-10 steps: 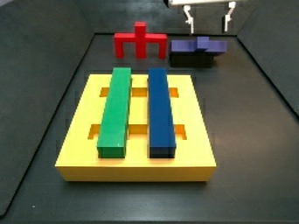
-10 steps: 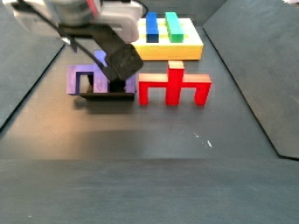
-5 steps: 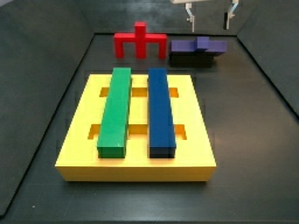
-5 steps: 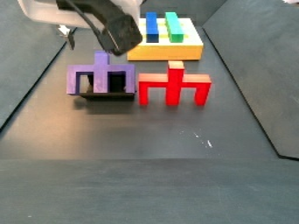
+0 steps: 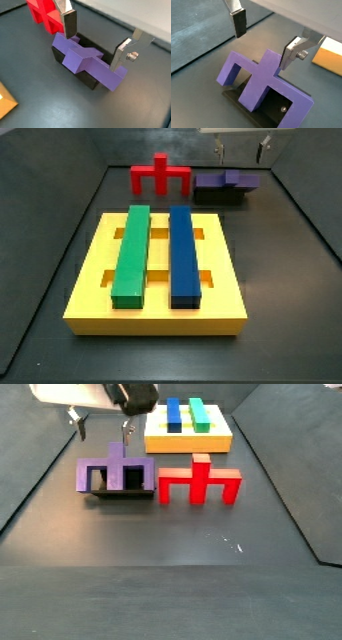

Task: Pick up the purple object. Move up. Place the purple object on the fixture. Regrasp the purple object. Move to above the board. Insert the purple object.
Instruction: Regrasp the purple object.

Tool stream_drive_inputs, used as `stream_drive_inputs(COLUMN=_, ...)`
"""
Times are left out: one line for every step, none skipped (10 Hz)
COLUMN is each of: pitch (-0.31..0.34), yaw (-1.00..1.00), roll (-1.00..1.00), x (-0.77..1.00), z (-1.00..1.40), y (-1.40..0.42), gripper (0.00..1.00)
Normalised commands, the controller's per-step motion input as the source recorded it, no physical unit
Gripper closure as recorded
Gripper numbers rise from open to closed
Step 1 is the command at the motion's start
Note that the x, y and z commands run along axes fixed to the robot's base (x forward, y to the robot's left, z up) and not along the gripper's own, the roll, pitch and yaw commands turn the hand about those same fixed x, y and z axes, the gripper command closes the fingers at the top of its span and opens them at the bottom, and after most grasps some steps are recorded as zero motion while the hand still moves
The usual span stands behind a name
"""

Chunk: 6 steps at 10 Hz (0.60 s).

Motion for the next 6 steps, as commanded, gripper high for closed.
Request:
stream_drive_inputs(pitch=-0.006, yaw=0.13, roll=1.0, x=-0.06, z=0.02, y=-0.18, gripper=0.0)
stream_drive_inputs(pitch=-0.009, yaw=0.14, roll=1.0, x=-0.04, z=0.02, y=-0.19, gripper=0.0)
stream_drive_inputs(pitch=-0.003, yaw=0.14, roll=1.0, x=-0.03, z=0.02, y=-0.18, gripper=0.0)
stream_drive_inputs(pitch=0.0, yaw=0.14, roll=1.0, x=-0.03, z=0.02, y=-0.18, gripper=0.0)
stream_drive_inputs(pitch=-0.003, yaw=0.16, roll=1.0, x=-0.01, z=0.02, y=-0.17, gripper=0.0)
stream_drive_inputs(pitch=0.0, yaw=0.16, roll=1.0, x=-0.03, z=0.02, y=-0.17, gripper=0.0)
